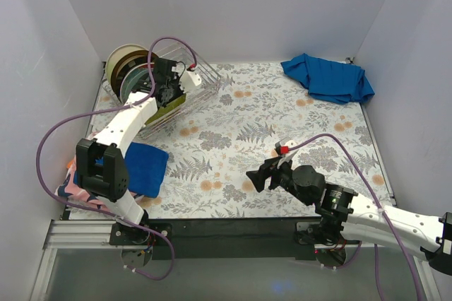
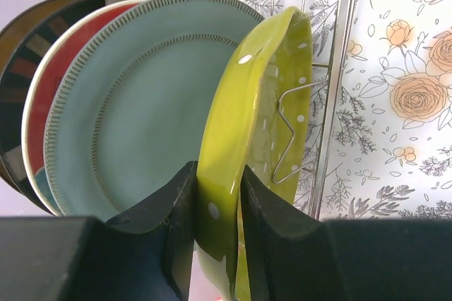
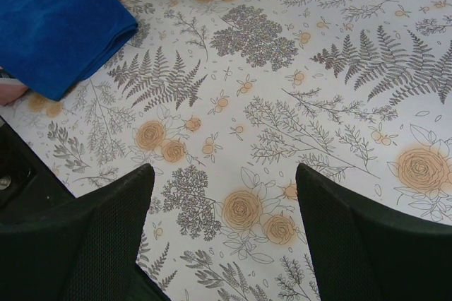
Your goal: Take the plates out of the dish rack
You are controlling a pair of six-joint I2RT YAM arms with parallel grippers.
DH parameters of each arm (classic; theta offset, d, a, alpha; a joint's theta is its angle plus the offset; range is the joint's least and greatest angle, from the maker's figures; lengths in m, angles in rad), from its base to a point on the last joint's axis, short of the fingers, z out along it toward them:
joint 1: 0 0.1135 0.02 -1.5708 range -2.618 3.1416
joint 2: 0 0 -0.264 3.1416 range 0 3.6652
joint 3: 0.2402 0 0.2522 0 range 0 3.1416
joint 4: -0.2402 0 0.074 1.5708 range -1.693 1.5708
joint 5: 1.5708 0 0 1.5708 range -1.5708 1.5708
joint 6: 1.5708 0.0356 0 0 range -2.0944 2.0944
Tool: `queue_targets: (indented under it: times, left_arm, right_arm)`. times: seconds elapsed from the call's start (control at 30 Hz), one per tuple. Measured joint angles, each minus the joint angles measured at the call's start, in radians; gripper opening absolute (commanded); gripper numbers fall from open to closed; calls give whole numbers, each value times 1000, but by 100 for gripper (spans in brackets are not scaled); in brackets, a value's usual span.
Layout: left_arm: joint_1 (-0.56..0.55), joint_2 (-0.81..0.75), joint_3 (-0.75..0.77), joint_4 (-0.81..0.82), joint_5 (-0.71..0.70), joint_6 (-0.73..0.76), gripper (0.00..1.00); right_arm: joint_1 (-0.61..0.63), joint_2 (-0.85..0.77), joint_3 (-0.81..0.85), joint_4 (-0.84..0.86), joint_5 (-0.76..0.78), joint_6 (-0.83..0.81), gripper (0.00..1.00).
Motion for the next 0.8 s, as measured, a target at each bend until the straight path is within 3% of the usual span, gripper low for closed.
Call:
queue_targets:
  times: [0.8]
  left_arm:
    - [-38, 32, 119, -58, -18, -2, 0]
  right_arm:
    - [0, -19, 0, 2, 23, 3, 86]
